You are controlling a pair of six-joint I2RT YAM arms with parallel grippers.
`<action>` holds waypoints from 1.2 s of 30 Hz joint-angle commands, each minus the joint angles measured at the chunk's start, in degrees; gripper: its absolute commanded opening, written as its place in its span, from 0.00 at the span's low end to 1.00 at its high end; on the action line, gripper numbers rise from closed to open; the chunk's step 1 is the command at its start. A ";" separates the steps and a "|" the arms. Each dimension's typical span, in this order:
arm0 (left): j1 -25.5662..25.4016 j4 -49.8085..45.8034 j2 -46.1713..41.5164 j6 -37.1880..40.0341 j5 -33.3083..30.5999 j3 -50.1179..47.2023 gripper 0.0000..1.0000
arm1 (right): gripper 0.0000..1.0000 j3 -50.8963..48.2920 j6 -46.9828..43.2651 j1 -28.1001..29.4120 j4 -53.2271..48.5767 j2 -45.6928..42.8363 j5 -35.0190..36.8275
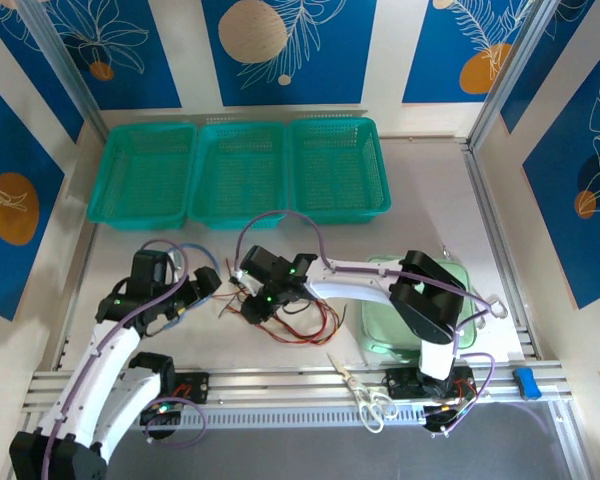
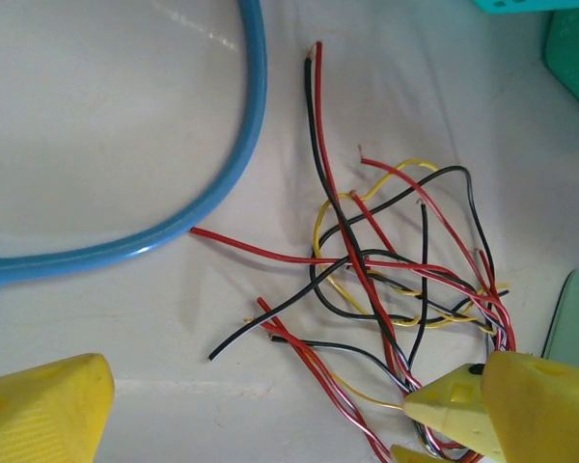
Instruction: Untangle the cables
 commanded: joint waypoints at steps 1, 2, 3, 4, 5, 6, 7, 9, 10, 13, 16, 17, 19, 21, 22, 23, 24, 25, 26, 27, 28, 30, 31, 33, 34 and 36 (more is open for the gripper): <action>0.38 3.71 1.55 -2.74 3.20 -1.54 0.97 | 0.30 2.78 0.03 0.27 1.53 2.64 -4.22; 0.63 3.76 1.98 -2.64 3.29 -1.54 0.97 | 0.29 3.36 0.07 0.04 1.50 3.43 -4.22; 0.94 3.76 2.25 -2.54 3.26 -1.61 0.97 | 0.29 3.65 0.24 -0.32 1.71 4.08 -4.73; 1.39 3.76 2.45 -2.46 3.35 -1.69 0.97 | 0.28 3.83 0.43 -0.68 1.99 4.65 -5.07; 2.11 3.65 2.46 -2.52 3.45 -1.79 0.97 | 0.28 3.83 0.81 -1.02 2.43 5.11 -5.42; 2.92 3.79 2.30 -2.58 3.72 -2.10 0.97 | 0.28 3.72 0.96 -1.26 2.87 5.48 -5.54; 3.83 3.89 2.15 -2.59 4.16 -2.24 0.97 | 0.28 3.66 1.04 -1.40 3.22 5.69 -5.45; 5.84 4.09 1.81 -2.50 5.11 -2.68 0.97 | 0.28 3.64 1.07 -1.59 3.52 6.06 -5.70; 6.53 4.11 1.60 -2.41 5.34 -2.76 0.97 | 0.28 3.67 1.05 -1.59 3.61 6.33 -5.94; 8.36 3.86 1.16 -1.86 6.07 -2.78 0.97 | 0.28 3.62 1.09 -1.52 4.00 7.30 -6.84; 10.28 3.17 0.58 -1.23 6.59 -2.76 0.95 | 0.28 3.94 1.09 -1.50 4.14 8.57 -7.52; 11.11 2.99 0.23 -0.92 6.87 -2.81 0.95 | 0.27 4.24 1.04 -1.50 3.97 9.02 -7.61; 12.86 2.86 -0.54 -0.79 7.49 -3.14 0.94 | 0.27 4.64 0.83 -1.50 3.78 9.68 -7.19; 14.18 3.38 -1.38 -1.26 8.45 -3.60 0.94 | 0.27 4.89 0.74 -1.55 3.65 10.29 -6.74; 14.49 3.57 -1.58 -1.40 8.72 -3.72 0.93 | 0.27 5.05 0.67 -1.50 3.54 10.48 -6.67; 14.72 3.67 -1.64 -1.36 8.88 -3.70 0.93 | 0.26 5.17 0.53 -1.50 3.48 10.68 -6.26; 14.85 3.64 -1.53 -1.18 9.05 -3.65 0.93 | 0.26 5.24 0.47 -1.45 3.36 10.89 -6.07; 14.95 3.58 -1.42 -1.07 9.14 -3.56 0.93 | 0.26 5.48 0.39 -1.45 3.03 11.07 -5.87; 15.04 3.58 -1.29 -0.96 9.35 -3.58 0.93 | 0.25 5.68 0.20 -1.49 2.76 11.27 -5.54; 15.11 3.58 -1.24 -0.95 9.53 -3.56 0.93 | 0.24 5.87 0.04 -1.38 2.56 11.45 -5.38; 15.17 3.67 -1.25 -0.90 9.62 -3.61 0.93 | 0.23 5.88 -0.14 -1.38 2.39 11.55 -5.48; 15.16 3.67 -1.24 -0.81 9.64 -3.50 0.93 | 0.21 5.87 -0.34 -1.41 2.38 11.73 -5.63; 15.17 3.59 -1.24 -0.76 9.71 -3.41 0.93 | 0.20 5.82 -0.36 -1.33 2.38 11.82 -5.57; 15.19 3.26 -1.15 -0.61 9.75 -3.09 0.93 | 0.19 5.88 -0.32 -1.27 2.27 11.82 -5.10; 15.21 3.04 -1.22 -0.52 9.80 -2.81 0.93 | 0.20 5.86 -0.16 -1.28 2.20 11.82 -4.68; 15.19 1.34 -1.42 -0.03 9.65 -1.17 0.93 | 0.21 5.86 0.19 -0.99 2.37 12.07 -3.44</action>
